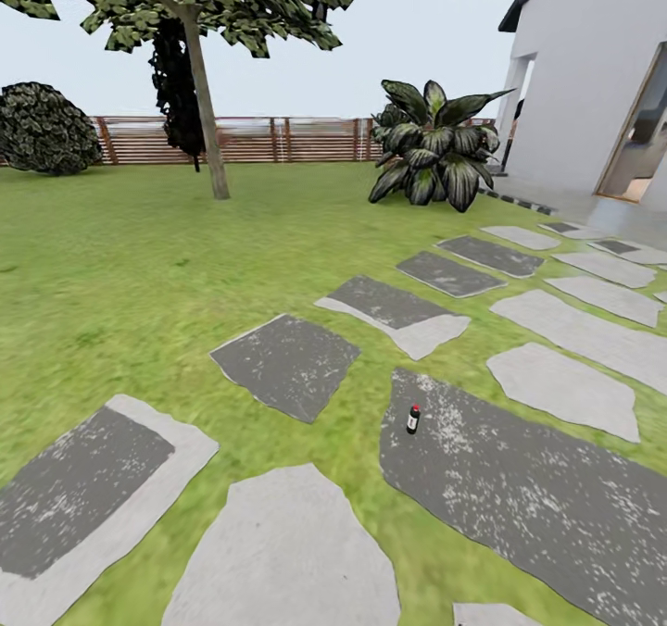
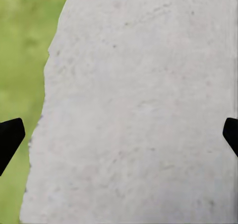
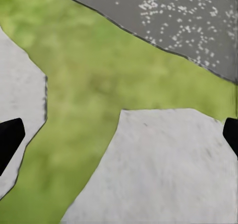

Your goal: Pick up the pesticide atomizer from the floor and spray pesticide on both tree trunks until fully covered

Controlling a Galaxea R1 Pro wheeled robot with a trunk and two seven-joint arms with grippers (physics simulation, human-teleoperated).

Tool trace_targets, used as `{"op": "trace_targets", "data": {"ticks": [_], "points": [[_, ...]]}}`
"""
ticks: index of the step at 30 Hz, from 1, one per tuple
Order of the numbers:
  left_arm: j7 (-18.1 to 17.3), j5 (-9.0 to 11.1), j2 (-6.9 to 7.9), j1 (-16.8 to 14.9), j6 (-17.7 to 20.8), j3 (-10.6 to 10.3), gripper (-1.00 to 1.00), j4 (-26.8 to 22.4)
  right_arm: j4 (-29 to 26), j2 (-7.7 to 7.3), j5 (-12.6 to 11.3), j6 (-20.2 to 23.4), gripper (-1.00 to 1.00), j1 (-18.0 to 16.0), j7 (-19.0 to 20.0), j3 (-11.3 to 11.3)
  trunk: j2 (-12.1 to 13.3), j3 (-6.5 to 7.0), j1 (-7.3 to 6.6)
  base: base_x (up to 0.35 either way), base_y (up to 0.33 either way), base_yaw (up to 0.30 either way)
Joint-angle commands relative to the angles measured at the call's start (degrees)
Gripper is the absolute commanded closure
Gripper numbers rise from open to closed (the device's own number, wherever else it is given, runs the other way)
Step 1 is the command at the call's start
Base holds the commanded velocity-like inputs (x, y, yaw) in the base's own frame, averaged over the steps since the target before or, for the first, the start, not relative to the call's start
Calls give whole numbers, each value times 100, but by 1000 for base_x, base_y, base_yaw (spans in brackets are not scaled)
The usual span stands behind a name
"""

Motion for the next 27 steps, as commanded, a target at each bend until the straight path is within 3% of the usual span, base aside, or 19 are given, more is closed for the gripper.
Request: {"op": "trace_targets", "data": {"ticks": [1,27], "points": [[0,0,0,0,1,0,-100,0,1,0,0,0,-100,0,0,0,0,0,0,169,-236,0],[0,9,0,0,-2,2,-100,0,-6,0,0,0,-100,0,0,0,0,0,0,181,-219,-15]]}}
